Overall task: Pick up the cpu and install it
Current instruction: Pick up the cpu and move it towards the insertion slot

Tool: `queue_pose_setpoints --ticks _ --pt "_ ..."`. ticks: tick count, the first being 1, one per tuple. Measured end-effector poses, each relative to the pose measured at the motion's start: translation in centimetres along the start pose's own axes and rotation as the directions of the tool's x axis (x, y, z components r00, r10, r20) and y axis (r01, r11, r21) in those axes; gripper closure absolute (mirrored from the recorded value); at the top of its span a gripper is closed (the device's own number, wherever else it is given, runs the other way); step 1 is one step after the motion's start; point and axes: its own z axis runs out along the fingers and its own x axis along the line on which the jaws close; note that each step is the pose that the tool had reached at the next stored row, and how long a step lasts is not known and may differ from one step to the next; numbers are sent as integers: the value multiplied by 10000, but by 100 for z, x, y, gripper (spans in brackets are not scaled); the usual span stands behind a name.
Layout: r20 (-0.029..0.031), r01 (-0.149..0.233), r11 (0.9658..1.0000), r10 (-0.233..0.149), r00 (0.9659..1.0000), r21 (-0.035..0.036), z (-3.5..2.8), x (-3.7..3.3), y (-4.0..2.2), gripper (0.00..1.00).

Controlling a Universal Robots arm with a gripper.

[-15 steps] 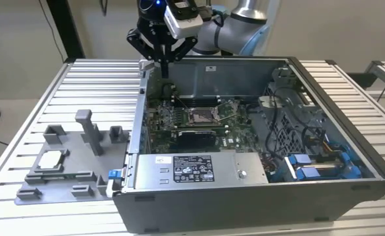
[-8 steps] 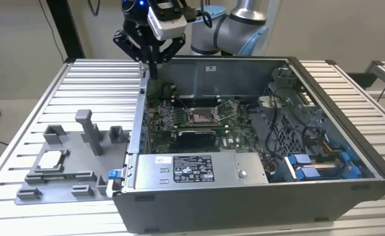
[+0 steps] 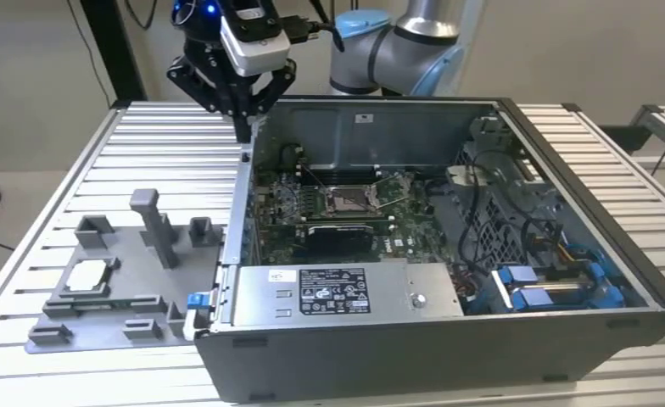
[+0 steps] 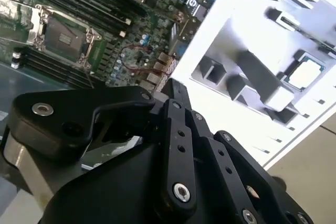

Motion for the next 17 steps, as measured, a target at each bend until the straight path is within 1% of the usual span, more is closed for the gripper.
queue_pose_setpoints --ticks 4,13,17 --pt "15 1 10000 -1 10000 -1 -6 124 -55 100" --pt "66 3 10000 -3 10000 -5 -22 434 -200 100" --pt "72 7 10000 -7 10000 -5 -27 567 -228 100"
